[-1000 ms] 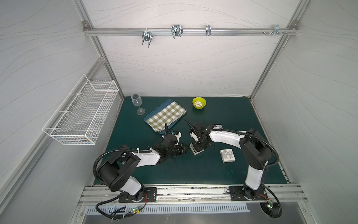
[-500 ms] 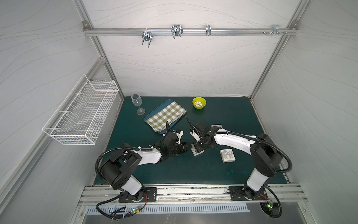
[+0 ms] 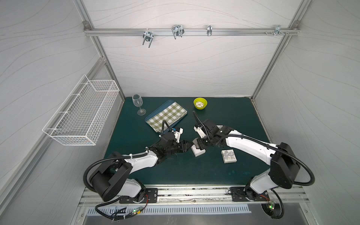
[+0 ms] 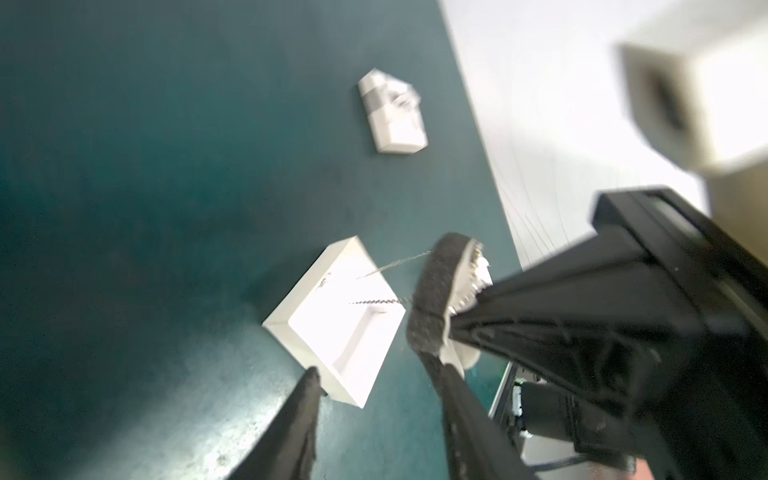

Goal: Take the necklace out of the lift-off lid jewelry box
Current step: Take out the inner lining from the jewelry box.

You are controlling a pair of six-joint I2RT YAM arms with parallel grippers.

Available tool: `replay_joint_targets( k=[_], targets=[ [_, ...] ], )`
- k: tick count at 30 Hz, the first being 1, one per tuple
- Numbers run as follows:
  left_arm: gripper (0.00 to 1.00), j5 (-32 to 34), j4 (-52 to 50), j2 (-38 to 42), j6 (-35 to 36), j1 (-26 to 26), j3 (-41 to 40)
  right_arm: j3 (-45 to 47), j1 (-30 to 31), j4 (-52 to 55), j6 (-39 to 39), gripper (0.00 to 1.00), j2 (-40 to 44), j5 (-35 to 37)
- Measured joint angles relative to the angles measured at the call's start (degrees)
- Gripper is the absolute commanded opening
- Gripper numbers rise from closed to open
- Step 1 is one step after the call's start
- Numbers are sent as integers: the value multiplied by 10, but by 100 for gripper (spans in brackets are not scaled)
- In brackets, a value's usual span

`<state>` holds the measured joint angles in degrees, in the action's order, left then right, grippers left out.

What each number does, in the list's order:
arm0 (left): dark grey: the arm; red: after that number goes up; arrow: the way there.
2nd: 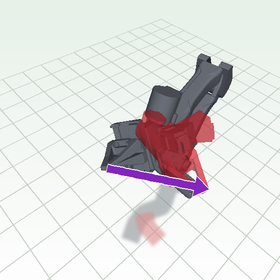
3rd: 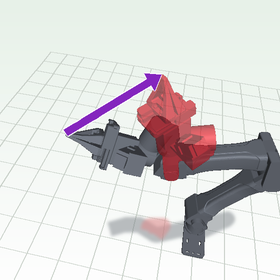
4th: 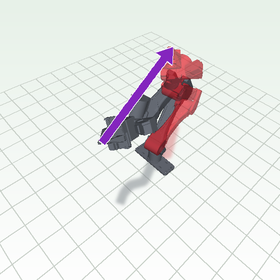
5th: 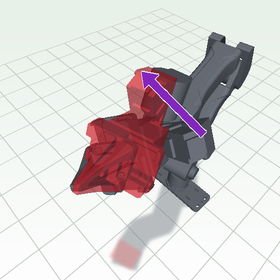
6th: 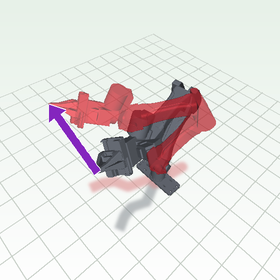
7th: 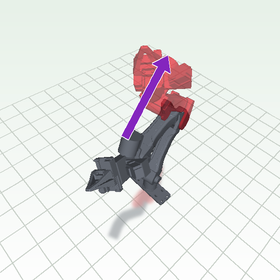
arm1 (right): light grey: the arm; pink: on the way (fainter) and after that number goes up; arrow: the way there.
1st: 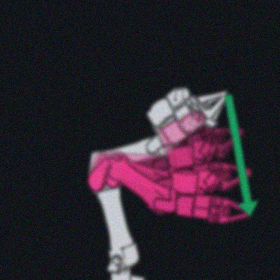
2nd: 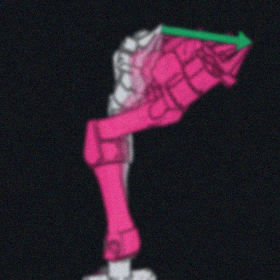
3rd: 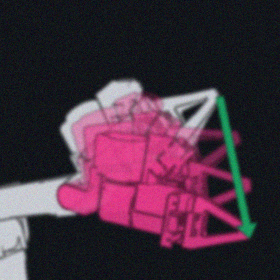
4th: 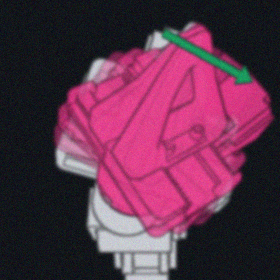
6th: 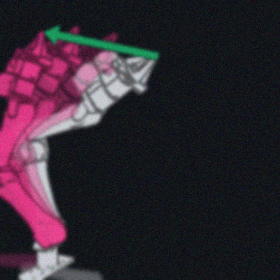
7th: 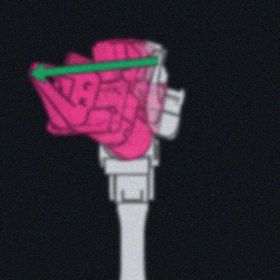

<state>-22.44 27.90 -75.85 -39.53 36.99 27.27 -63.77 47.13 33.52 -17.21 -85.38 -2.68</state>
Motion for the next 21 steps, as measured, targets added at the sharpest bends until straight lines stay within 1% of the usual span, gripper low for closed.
replay_joint_targets(
  k=[1,3,5,8,11,17,21],
  targets=[
    [63,-1,-5,23,11,-1,-1,0,-5,0,-8,6,12,-7],
    [65,-2,-24,63,30,-2,1,0,-15,0,-20,6,33,-19],
    [64,-10,-46,89,39,-2,5,0,-20,0,-31,6,49,-28],
    [60,-32,-56,109,44,-3,11,-6,-22,0,-48,7,64,-43],
    [55,-57,-55,106,36,-3,14,-12,-22,-1,-62,7,73,-57],
    [43,-96,-42,64,13,-3,41,-12,-22,-1,-84,8,94,-79],
    [42,-112,-25,55,-4,-2,45,-12,-22,-1,-88,8,104,-85]
  ],
)
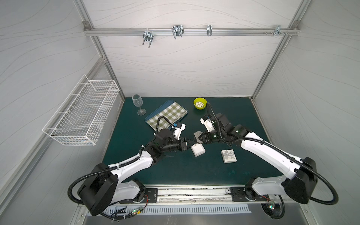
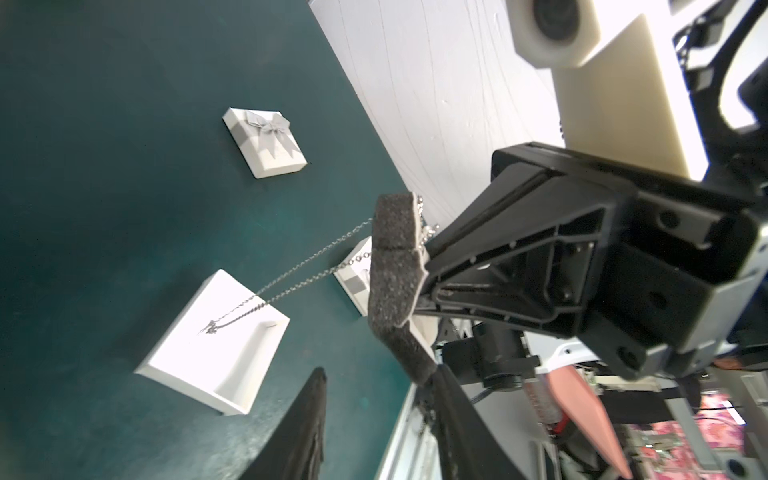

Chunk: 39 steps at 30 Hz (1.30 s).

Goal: Take the necklace out of the lift-off lid jewelry box
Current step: Take out the inner lining from the jewelry box.

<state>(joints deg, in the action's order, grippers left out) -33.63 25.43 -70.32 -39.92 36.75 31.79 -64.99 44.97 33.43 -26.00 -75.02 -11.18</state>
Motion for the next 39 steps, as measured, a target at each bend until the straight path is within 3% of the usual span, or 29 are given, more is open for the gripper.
replay_joint_targets(
  k=[18,25,32,39],
  targets=[
    [32,-22,32,-56,-39,9,40,6,0,0,-12,10,23,-4],
    [17,-21,31,-60,-42,24,40,12,0,1,-12,11,24,-2],
    [0,-12,12,-39,-23,27,39,12,0,1,-12,19,27,0],
    [0,-4,-40,-11,28,27,42,12,0,1,-12,35,40,-3]
  ],
)
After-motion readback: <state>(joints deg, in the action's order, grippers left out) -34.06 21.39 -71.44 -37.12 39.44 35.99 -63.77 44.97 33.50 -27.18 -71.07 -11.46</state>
